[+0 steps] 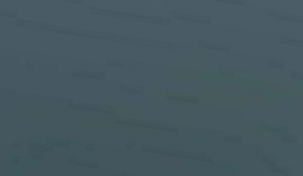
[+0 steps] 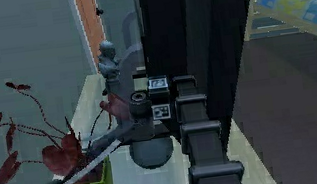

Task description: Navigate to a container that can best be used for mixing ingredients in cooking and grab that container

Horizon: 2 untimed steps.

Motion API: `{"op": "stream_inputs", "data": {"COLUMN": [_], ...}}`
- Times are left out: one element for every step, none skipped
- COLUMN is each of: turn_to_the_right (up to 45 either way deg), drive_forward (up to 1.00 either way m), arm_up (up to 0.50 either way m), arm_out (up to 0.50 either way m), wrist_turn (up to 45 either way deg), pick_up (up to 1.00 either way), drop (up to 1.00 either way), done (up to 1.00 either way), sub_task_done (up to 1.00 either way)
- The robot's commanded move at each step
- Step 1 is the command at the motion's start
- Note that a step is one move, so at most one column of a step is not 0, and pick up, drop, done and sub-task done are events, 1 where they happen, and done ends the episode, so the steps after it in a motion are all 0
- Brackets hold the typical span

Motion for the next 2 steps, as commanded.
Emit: {"op": "stream_inputs", "data": {"turn_to_the_right": [0.0, 0.0], "drive_forward": [0.0, 0.0], "arm_up": [0.0, 0.0], "arm_out": [0.0, 0.0], "wrist_turn": [45.0, 27.0], "pick_up": [0.0, 0.0], "drop": [0.0, 0.0], "done": [0.0, 0.0], "sub_task_done": [0.0, 0.0]}}
